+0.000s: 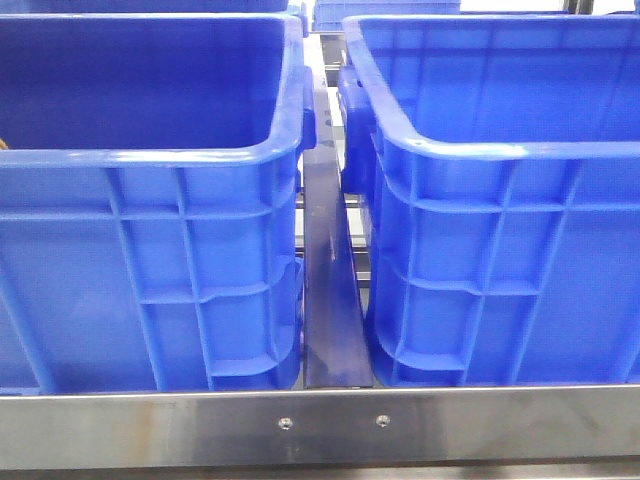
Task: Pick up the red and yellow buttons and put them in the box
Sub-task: 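Grip the red cap with the right gripper, then open the left gripper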
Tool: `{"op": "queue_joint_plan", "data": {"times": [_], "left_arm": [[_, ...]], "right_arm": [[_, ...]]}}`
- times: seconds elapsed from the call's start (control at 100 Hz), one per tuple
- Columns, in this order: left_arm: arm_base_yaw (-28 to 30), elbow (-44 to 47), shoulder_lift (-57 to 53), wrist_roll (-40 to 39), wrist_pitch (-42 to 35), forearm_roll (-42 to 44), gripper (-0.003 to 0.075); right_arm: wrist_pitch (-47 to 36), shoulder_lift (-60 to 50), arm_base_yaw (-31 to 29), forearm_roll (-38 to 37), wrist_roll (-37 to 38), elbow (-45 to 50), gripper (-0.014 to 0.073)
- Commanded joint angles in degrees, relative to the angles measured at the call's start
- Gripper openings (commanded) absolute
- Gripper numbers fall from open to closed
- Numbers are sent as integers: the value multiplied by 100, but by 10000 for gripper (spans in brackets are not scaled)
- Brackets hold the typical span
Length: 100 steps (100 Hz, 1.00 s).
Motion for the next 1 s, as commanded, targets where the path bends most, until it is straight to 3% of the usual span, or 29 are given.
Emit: {"op": "queue_joint_plan", "data": {"times": [0.0, 0.37, 0.72, 0.82, 0.99], "left_arm": [[-47, -154, -121, -15, -367, 21, -19], [-47, -154, -121, -15, -367, 21, -19], [-47, -154, -112, -15, -357, 21, -9], [-47, -154, -112, -15, -357, 21, 87], [-47, -154, -112, -15, -357, 21, 398]], "right_arm": [[97, 70, 159, 635, -279, -234, 526], [275, 743, 669, 650, -355, -774, 509], [549, 792, 687, 645, -355, -774, 230], [563, 792, 687, 645, -355, -774, 213], [539, 792, 687, 640, -366, -774, 213]]}}
